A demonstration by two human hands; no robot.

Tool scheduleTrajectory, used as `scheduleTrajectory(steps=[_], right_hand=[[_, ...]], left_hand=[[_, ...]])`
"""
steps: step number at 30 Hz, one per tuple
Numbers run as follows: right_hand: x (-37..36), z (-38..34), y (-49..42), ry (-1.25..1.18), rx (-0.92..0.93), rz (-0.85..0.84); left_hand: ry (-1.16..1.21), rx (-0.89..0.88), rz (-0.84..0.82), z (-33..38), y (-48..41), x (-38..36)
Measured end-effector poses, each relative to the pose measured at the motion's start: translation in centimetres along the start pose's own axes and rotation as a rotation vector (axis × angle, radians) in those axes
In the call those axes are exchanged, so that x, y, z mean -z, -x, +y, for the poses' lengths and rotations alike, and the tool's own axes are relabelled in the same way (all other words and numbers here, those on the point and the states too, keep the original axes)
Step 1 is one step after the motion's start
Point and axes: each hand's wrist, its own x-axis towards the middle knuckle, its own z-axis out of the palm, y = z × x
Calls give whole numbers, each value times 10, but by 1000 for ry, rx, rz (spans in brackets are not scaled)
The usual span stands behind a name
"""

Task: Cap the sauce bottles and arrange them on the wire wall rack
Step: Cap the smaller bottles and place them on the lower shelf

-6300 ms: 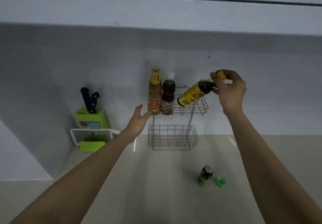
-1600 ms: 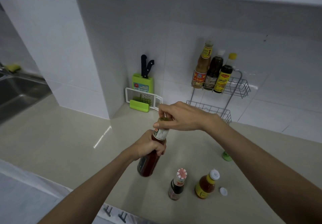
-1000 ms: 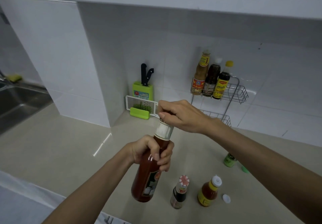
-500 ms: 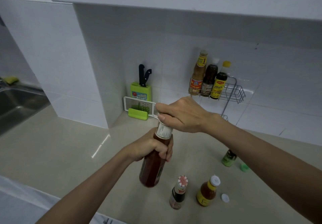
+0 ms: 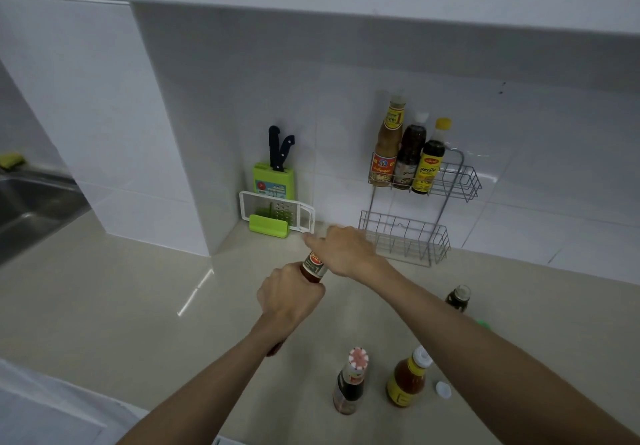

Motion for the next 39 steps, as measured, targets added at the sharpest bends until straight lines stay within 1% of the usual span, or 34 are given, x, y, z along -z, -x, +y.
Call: scheduleTrajectory(steps=[2,4,5,7,8,9,11,12,15,17,19,20,21,23,25,27,29,31,34,37,39], right_hand=[[3,4,-5,-174,21,-15],[14,1,-7,-271,43,29],[22,-1,-10,-267,67,49],[43,-6,-14,-222,129,78],[53,-7,-17,-208,153,96],[64,-6,-20,-206,161,116],[78,0,-29,-234,154,157],[81,4,-33,-258,148,178],[81,17,-38,-427,93,212],[73,34,-34,-518,50,116],[57,58,-30,-483,12,-42],[47,70,-29,-480,-10,-93],[39,82,-31,-517,-46,-95],[29,100,-41,-626,-107,-8],[26,116,-58,-673,-133,101],[22,134,-75,-634,-153,235],[16,152,-91,-523,-165,403],[9,165,-101,-567,-169,505],[-7,178,-118,-643,-173,583],[-29,192,-139,-714,-152,579],[-39,196,-152,-719,-156,564]], left_hand=[[17,-13,19,1,-5,2],[135,-47,-30,3,-12,8],[252,-74,-98,2,-18,10],[481,-128,-304,-6,-24,13],[528,-155,-401,-13,-24,14],[515,-176,-477,-20,-25,11],[494,-199,-572,-27,-25,2],[519,-202,-575,-27,-24,-4],[585,-188,-474,-17,-29,-26],[593,-172,-436,-11,-37,-39],[581,-164,-416,-5,-48,-52],[567,-169,-411,-2,-53,-57],[547,-179,-417,4,-61,-62],[499,-201,-459,18,-80,-70],[448,-227,-552,31,-106,-79],[377,-245,-646,41,-134,-89],[349,-185,-676,49,-157,-97],[367,-114,-682,55,-176,-107],[372,-68,-719,68,-193,-124],[368,-26,-756,78,-203,-143],[357,1,-773,81,-207,-154]])
